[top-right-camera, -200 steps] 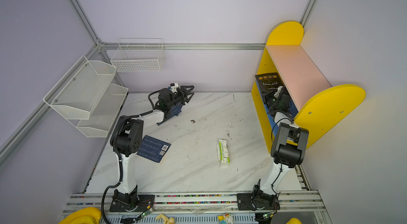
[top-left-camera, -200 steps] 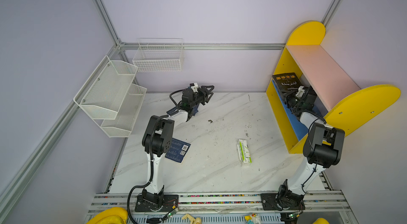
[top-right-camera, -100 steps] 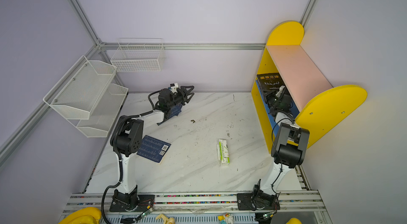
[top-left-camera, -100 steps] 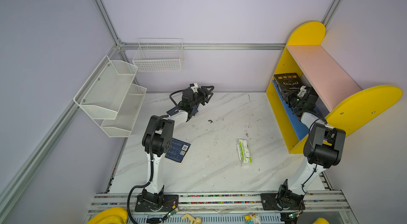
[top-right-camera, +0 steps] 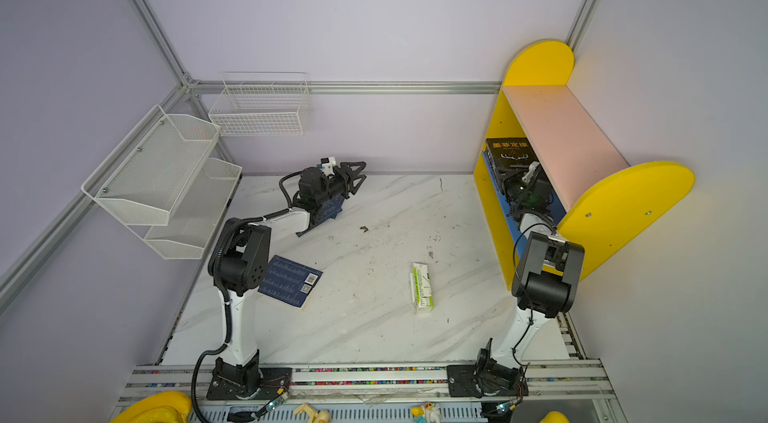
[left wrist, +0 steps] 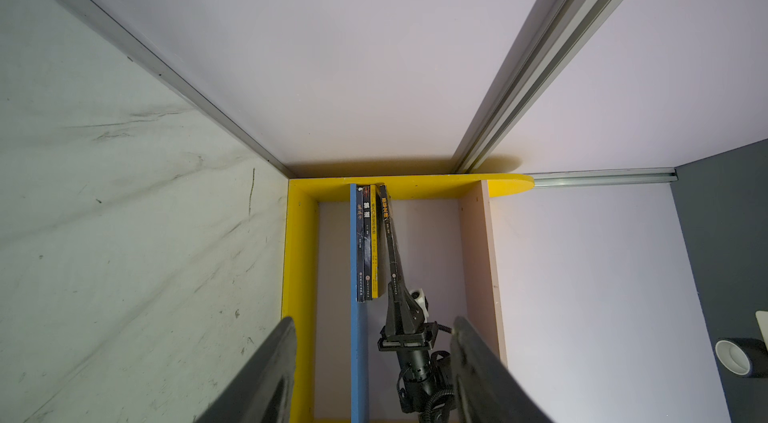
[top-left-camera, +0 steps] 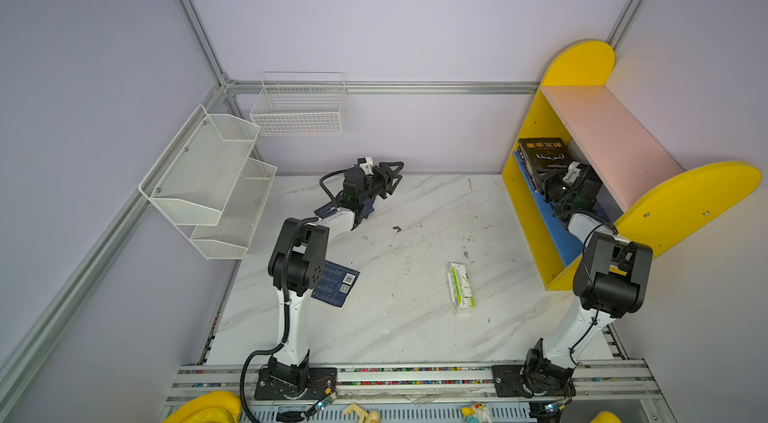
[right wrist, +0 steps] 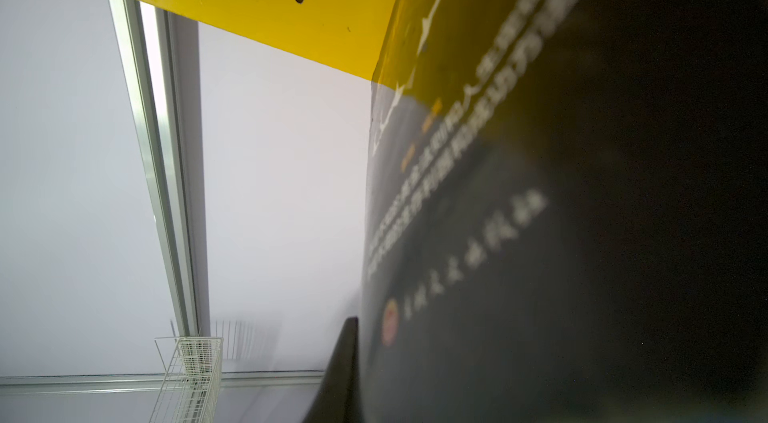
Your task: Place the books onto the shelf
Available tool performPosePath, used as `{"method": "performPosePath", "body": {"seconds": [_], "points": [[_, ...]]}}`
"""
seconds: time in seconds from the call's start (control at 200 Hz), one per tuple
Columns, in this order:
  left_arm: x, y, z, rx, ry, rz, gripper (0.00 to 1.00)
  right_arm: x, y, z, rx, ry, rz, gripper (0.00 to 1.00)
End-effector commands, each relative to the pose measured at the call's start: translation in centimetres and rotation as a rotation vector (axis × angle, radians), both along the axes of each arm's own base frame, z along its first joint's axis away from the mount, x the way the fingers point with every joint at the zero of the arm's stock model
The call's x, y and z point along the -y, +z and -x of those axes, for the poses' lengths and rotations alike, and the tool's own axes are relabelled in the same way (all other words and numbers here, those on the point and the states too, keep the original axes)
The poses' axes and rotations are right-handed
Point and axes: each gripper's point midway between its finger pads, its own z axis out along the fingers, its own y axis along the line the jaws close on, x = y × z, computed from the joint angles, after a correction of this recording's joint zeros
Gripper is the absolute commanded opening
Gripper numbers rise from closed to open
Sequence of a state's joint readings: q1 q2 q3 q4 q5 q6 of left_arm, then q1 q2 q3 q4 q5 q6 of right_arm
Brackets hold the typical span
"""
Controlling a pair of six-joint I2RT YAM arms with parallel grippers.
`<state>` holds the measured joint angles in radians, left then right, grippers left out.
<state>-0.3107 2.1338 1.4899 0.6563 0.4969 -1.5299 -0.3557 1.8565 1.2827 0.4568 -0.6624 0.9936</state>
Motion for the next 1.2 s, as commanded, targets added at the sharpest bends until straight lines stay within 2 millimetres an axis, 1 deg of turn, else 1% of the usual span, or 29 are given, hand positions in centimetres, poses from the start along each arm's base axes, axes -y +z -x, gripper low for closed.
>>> {"method": "performPosePath", "body": {"seconds": [0.0, 0.125, 0.28, 0.455, 0.805, 1.12, 1.195], "points": [[0.0, 1.5, 0.6, 0.049, 0.003, 0.009, 0.58, 4.5, 3.5, 1.4, 0.112, -0.104, 0.053, 0.02], [0.2, 1.5, 0.6, 0.051, 0.001, 0.009, 0.58, 4.8, 2.5, 1.5, 0.092, -0.115, 0.047, 0.02], [0.4, 1.6, 0.5, 0.052, -0.001, 0.011, 0.60, 5.1, 1.9, 1.4, 0.083, -0.125, 0.049, 0.02], [0.4, 1.3, 0.6, 0.045, 0.001, 0.008, 0.61, 5.1, 2.0, 1.1, 0.072, -0.111, 0.055, 0.02], [0.9, 1.2, 0.7, 0.041, -0.006, 0.010, 0.61, 3.6, 2.3, 1.3, 0.095, -0.024, 0.076, 0.02], [0.9, 1.3, 1.1, 0.041, -0.004, 0.010, 0.61, 4.4, 2.0, 0.8, 0.090, -0.058, 0.073, 0.02], [0.9, 1.3, 1.2, 0.039, -0.003, 0.009, 0.61, 4.5, 1.7, 0.6, 0.077, -0.058, 0.065, 0.07]]}}
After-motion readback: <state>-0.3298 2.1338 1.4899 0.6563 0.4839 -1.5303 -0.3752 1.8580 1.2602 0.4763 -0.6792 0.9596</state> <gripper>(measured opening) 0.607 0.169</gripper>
